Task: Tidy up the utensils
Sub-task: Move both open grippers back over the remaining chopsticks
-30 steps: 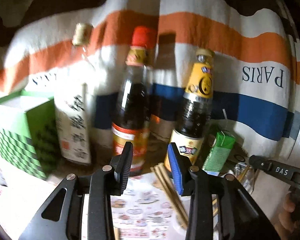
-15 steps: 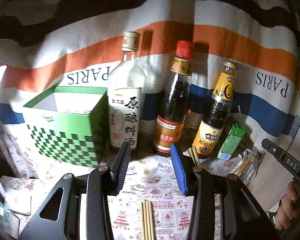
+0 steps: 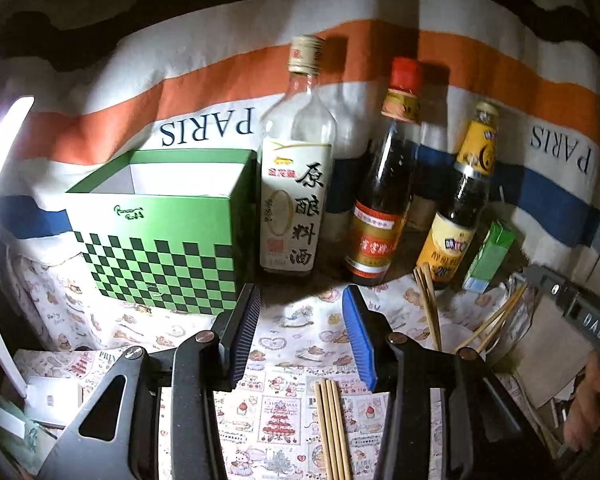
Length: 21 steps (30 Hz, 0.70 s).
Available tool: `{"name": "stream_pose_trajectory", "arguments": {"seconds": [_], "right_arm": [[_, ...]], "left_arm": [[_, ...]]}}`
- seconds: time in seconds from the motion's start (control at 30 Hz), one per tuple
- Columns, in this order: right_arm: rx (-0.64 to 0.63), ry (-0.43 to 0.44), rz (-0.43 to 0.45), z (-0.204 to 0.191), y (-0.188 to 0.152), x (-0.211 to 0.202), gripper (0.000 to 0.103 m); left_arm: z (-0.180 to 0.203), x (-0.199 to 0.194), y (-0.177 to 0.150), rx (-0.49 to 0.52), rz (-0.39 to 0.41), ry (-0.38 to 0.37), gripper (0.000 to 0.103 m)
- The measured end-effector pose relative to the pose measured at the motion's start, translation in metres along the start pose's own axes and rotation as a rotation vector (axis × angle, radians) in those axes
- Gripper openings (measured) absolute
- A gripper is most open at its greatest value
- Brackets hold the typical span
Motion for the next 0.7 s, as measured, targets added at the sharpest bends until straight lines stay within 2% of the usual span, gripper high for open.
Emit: {"name": "stream_pose_trajectory", "arguments": {"seconds": [0.1,0.17,0.23,0.33,0.4,0.47,0.5,0.6,0.7], "right_arm": [[0.005,0.013,-0.024,-0.006,-0.005,0.007,0.024],[0.01,0.029,-0.047,-0.011,-0.009,0.015,0.024],[0.019,0.047,-0.074,-0.015,-0.013,0.024,0.024],[0.025,0.067,-0.11,-0.021,-0.02,0.036,0.024],[0.019,0.062,-0.123,-0.025,-0.024,0.041,0.024],[0.006,0.053,-0.132,-0.027,-0.026,0.045,0.024],[0.003,0.05,-0.139,-0.027,-0.028,0.047,0.024],[-0.003,0.048,-0.18,-0.029,-0.035,0.058,0.024],[0.0,0.039,-0.227,-0.031,-0.046,0.075,0.024]], "left_arm": [[-0.006,0.003,-0.001,0.003,-0.013,0.005,0.047],[-0.009,0.008,-0.003,0.008,-0.027,0.013,0.06],[-0.007,0.02,-0.008,0.037,-0.058,0.005,0.062],[-0.005,0.059,-0.024,0.048,-0.183,-0.027,0.062],[-0.004,0.094,-0.043,0.033,-0.302,-0.045,0.058],[-0.001,0.121,-0.062,0.055,-0.397,-0.043,0.044],[0.003,0.132,-0.072,0.061,-0.438,-0.049,0.042],[0.013,0.156,-0.096,0.072,-0.527,-0.08,0.038],[0.022,0.172,-0.113,0.047,-0.573,-0.126,0.033]]}}
Point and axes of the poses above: each gripper's, at about its wrist camera, not at the fingertips, and x roughly the way its jaws point, z to its right, y to its top, the point moved 6 cm from there along x, roughly the way its jaws point, and after that the axes turned 12 degrees about y, right-handed, at the moved point
